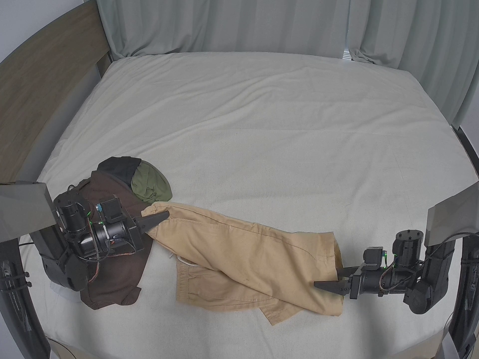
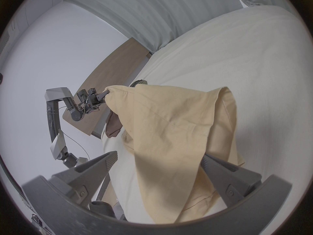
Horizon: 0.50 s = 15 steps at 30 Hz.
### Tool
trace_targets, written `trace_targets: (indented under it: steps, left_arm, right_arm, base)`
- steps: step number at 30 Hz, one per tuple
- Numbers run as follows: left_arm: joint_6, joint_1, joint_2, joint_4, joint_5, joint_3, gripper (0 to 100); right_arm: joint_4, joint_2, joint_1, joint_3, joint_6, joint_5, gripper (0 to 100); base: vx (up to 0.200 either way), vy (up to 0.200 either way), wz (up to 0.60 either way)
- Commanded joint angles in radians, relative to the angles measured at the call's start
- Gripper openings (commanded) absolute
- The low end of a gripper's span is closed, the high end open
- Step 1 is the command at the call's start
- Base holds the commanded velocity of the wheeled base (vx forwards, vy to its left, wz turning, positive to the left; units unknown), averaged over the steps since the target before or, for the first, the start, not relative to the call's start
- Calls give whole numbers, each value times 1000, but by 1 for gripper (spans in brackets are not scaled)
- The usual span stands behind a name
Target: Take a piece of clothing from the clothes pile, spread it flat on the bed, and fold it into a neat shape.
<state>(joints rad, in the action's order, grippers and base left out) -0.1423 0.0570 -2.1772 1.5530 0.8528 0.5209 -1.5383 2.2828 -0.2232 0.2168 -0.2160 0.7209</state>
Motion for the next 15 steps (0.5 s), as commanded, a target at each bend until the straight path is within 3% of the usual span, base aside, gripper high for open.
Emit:
trace_targets:
  steps: [1,5,15]
  left_arm:
    - [0,0,2,1,0,1,0]
    - [0,0,5,1,0,1,0]
    - [0,-2,7,1,0,2,0]
  right_arm:
    - [0,24,1,27,-2,-15,100]
    - [0,40,-1,55,-14,-58,100]
    - [-2,53,-7,118,-111,-64,100]
  base:
    - [0,0,0]
    - [0,0,0]
    - [0,0,0]
